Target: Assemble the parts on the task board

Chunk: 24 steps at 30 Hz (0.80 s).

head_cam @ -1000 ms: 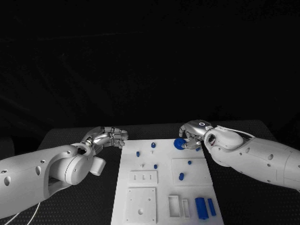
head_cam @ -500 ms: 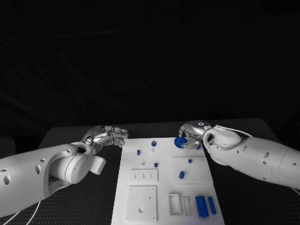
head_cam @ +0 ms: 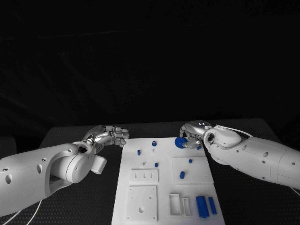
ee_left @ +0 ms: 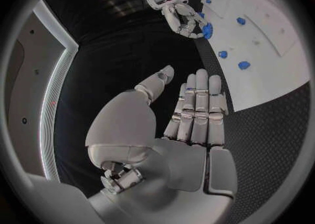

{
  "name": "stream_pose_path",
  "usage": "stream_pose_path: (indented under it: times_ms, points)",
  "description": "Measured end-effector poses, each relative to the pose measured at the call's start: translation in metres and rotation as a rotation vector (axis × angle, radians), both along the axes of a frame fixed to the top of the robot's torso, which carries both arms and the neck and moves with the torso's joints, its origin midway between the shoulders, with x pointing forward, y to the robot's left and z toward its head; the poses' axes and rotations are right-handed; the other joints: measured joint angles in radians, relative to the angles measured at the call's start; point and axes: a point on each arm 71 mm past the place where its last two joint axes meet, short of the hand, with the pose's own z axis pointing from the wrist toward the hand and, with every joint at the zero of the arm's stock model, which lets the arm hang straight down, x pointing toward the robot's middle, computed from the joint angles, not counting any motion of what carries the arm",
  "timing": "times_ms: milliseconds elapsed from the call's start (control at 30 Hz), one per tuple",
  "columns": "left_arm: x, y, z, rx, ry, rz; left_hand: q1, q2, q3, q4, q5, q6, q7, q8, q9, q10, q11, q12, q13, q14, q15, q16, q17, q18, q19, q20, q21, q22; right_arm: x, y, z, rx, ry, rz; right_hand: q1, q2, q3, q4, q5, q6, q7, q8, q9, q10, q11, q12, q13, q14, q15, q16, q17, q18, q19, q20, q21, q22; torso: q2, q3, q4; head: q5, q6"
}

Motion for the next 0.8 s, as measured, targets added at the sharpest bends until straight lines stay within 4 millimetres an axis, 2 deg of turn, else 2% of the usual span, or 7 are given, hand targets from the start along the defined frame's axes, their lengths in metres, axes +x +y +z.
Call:
stream_pose_path:
  times_ms: [800]
  points:
    - [-0.0003, -0.0018, 0.0000, 0.002, 0.000, -0.007, 0.000, 0.000, 0.000, 0.000, 0.000, 0.000, 0.000, 0.000, 0.000, 0.000, 0.000, -0.004, 0.000, 0.000, 0.000, 0.000, 0.001, -0.002, 0.000, 0.000, 0.000, 0.000, 0.0037, 0.0040, -0.0028, -0.005, 0.029, 0.003, -0.010, 0.010, 0.001, 0.010, 0.000, -0.011, 0.004, -0.005, -0.003, 0.000, 0.000, 0.000, 0.011, 0.000, 0.000, 0.004, 0.011, 0.000, -0.004, 0.004, 0.013, 0.000, 0.000, -0.0014, -0.0009, 0.001, -0.006]
